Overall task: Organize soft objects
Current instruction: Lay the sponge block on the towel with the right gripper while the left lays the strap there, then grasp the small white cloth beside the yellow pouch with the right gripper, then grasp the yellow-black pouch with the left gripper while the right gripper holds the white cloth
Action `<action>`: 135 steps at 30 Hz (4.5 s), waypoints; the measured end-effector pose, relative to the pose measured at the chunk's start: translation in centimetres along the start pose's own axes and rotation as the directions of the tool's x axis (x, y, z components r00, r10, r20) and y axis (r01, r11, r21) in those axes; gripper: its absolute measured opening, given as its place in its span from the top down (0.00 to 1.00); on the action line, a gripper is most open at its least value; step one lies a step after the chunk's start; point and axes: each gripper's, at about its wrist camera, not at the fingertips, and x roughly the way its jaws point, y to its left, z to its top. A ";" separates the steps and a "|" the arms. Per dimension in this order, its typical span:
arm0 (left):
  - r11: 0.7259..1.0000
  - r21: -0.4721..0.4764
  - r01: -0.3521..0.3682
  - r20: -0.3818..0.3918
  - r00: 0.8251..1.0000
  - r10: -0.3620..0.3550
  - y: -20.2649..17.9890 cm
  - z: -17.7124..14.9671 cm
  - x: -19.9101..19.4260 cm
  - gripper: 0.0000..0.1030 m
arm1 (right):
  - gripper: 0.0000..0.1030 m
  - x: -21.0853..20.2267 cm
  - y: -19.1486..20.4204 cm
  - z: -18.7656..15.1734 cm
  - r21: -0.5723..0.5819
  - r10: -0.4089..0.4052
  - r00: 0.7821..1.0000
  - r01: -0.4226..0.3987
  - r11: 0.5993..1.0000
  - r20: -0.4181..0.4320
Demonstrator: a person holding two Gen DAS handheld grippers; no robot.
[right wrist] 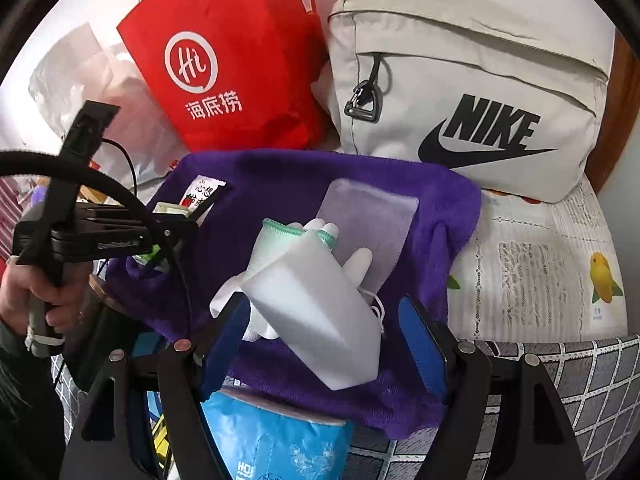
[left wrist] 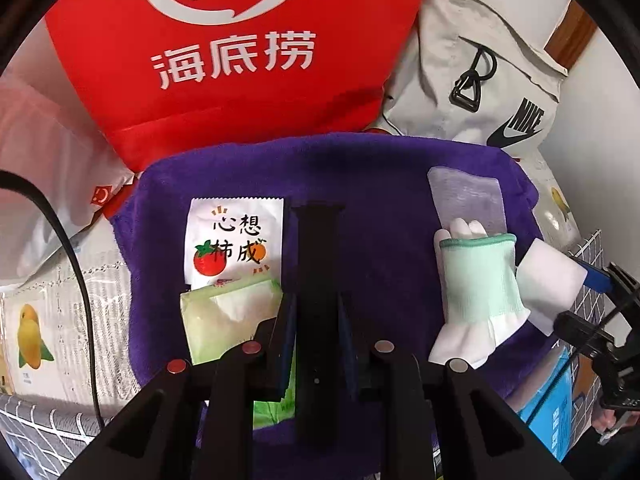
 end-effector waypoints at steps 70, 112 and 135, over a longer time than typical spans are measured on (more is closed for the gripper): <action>0.937 -0.331 0.112 0.195 0.980 -0.048 3.0 -30.5 -17.0 0.45 | 0.97 -3.7 15.4 -14.3 -0.356 -0.115 0.985 0.062 0.932 -0.130; 0.999 0.034 0.032 0.024 0.999 -0.033 -9.7 -20.2 -5.6 0.44 | 0.95 -15.3 -3.9 -24.1 0.229 -0.048 0.998 0.054 0.972 -0.030; 0.987 0.019 0.158 0.133 0.978 -0.160 -6.7 -19.1 -11.0 0.86 | 0.95 -13.9 -1.9 -19.6 0.156 -0.001 1.000 0.001 0.988 -0.001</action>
